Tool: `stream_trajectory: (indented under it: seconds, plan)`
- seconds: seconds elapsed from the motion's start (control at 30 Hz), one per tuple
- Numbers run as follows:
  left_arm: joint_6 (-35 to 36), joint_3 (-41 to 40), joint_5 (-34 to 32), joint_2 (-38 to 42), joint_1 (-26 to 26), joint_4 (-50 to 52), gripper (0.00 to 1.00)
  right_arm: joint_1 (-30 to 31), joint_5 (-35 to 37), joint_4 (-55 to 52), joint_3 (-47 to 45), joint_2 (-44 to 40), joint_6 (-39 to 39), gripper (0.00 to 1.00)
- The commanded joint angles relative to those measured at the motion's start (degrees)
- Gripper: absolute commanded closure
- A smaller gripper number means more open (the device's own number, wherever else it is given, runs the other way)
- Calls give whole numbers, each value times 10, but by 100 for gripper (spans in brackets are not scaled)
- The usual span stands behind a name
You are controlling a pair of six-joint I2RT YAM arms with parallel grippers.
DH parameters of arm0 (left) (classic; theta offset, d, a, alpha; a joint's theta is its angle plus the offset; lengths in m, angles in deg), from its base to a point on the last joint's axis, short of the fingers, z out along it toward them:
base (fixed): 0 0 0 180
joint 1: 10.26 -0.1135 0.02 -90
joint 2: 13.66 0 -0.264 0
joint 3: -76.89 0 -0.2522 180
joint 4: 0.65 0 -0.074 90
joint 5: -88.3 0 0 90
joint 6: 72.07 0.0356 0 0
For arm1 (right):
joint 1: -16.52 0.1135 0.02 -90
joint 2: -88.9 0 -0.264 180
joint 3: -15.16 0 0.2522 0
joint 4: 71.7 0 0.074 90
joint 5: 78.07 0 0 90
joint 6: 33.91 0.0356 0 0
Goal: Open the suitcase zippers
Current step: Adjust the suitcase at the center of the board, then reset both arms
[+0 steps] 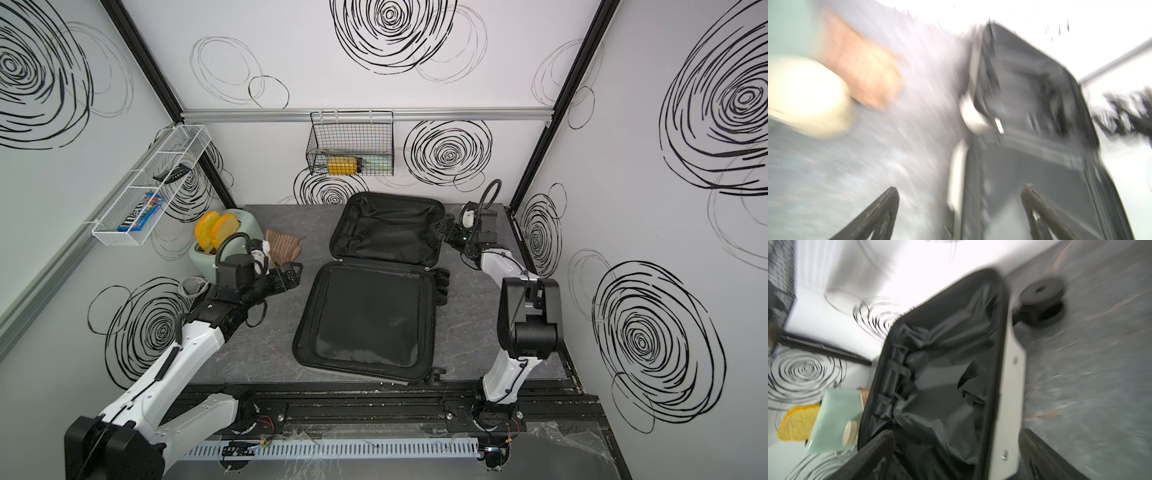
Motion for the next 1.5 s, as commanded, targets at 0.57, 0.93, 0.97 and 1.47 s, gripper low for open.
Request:
stream_trajectory:
  seconds: [0.57, 0.93, 0.97, 1.47]
  plan:
    - [255, -342, -147, -283, -14, -929, 4, -72, 178, 443, -476, -226, -182, 3]
    - [237, -313, -215, -292, -10, -881, 4, 19, 196, 612, -506, -102, -299, 3]
    - [238, -312, -217, -292, -7, -880, 4, 17, 195, 615, -509, -103, -297, 3]
    - [241, -303, -187, -293, -14, -862, 4, 21, 212, 541, -482, -114, -281, 3]
